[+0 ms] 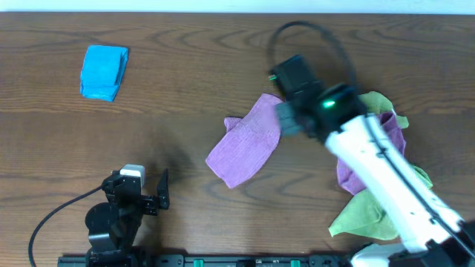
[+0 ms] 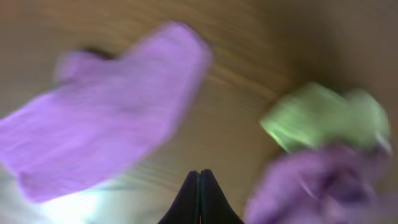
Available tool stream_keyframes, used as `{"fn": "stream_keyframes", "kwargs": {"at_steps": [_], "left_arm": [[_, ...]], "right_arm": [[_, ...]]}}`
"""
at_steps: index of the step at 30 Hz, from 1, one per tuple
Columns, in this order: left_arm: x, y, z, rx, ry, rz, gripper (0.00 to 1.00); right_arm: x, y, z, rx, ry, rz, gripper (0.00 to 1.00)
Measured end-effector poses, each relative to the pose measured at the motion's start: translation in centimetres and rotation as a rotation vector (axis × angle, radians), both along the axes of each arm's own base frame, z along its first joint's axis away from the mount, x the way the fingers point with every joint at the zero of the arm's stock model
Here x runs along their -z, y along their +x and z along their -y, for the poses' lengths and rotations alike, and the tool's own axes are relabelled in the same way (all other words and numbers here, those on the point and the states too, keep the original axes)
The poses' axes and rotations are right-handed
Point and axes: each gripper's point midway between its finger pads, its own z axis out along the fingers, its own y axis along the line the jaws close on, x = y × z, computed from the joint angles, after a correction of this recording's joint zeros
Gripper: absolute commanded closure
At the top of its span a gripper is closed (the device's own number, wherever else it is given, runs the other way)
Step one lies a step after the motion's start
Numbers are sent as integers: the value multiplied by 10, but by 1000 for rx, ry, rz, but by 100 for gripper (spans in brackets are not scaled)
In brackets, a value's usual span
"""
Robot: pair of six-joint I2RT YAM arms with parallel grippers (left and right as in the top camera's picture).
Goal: Fold the cloth
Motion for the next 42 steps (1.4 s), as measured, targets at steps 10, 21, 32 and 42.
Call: {"fn": "stream_keyframes", "kwargs": {"at_steps": [10, 21, 32, 42], "left_arm": [[0, 0, 0, 0, 0, 0, 5], [0, 0, 0, 0, 0, 0, 5], [0, 0, 0, 0, 0, 0, 5], [0, 0, 0, 0, 0, 0, 5]], "right_arm": [[-2, 8, -12, -32, 187, -27, 25], [89, -37, -151, -398, 164, -207, 44], [163, -69, -201, -518, 75, -283, 46], [190, -69, -190, -488, -41, -292, 54]]}}
